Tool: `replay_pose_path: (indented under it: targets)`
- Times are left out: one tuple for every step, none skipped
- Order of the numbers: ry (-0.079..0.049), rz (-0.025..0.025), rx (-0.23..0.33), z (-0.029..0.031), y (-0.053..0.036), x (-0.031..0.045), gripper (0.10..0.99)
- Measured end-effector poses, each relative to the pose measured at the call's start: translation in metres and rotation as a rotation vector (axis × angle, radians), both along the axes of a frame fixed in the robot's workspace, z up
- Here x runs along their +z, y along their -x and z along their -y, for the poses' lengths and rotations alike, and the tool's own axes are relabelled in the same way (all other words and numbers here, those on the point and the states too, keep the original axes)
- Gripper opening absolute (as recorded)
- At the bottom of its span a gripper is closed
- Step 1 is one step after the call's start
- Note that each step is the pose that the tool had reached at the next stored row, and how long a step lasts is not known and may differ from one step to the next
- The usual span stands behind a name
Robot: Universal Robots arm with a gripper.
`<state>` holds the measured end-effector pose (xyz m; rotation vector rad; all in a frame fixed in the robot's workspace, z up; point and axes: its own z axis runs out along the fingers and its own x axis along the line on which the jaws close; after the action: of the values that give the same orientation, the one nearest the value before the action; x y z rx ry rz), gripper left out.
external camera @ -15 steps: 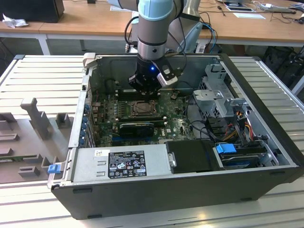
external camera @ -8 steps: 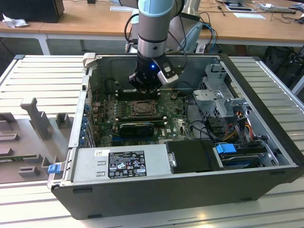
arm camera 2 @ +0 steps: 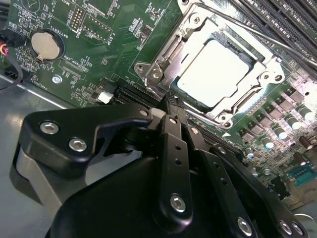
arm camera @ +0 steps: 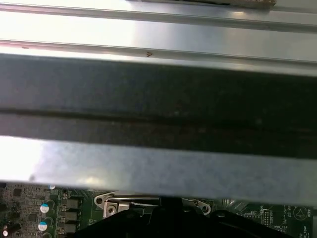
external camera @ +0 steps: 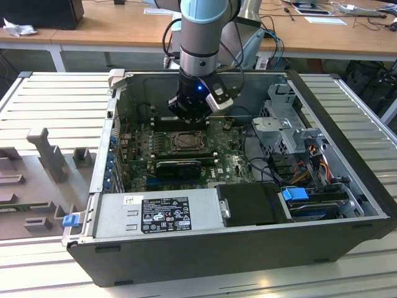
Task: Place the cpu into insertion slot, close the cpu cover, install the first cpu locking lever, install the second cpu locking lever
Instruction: 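Install the second cpu locking lever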
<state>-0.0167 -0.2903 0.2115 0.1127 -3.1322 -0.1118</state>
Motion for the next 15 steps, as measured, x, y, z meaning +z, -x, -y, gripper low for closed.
replay_pose_path:
  targets:
    - [0.000, -0.0001, 0.000, 0.0003, 0.0000, 0.0001, 0.106]
    - [0.000, -0.0001, 0.000, 0.0006, 0.0000, 0.0001, 0.106]
    - [0.000, -0.0001, 0.000, 0.0021, 0.0000, 0.0001, 0.106]
    - [0.000, -0.0001, 0.000, 0.0037, 0.0000, 0.0003, 0.106]
    - [0.000, -0.0001, 0.000, 0.0039, 0.0000, 0.0014, 0.106]
    - [0.000, -0.0001, 0.000, 0.0041, 0.0000, 0.0025, 0.106]
    - [0.000, -0.0001, 0.000, 0.0042, 0.0000, 0.0038, 0.106]
    - [0.000, -0.0001, 0.000, 0.0043, 0.0000, 0.0052, 0.106]
    - [0.000, 0.0000, 0.000, 0.0044, 0.0000, 0.0053, 0.106]
    - [0.000, 0.0000, 0.000, 0.0047, -0.0001, 0.0053, 0.106]
    - [0.000, -0.0001, 0.000, 0.0055, -0.0001, 0.0054, 0.106]
    - [0.000, -0.0001, 0.000, 0.0065, 0.0000, 0.0053, 0.106]
    - [0.000, -0.0001, 0.000, 0.0075, 0.0000, 0.0053, 0.106]
    - [0.000, -0.0001, 0.000, 0.0085, 0.0000, 0.0054, 0.106]
    - [0.000, -0.0001, 0.000, 0.0096, 0.0000, 0.0053, 0.106]
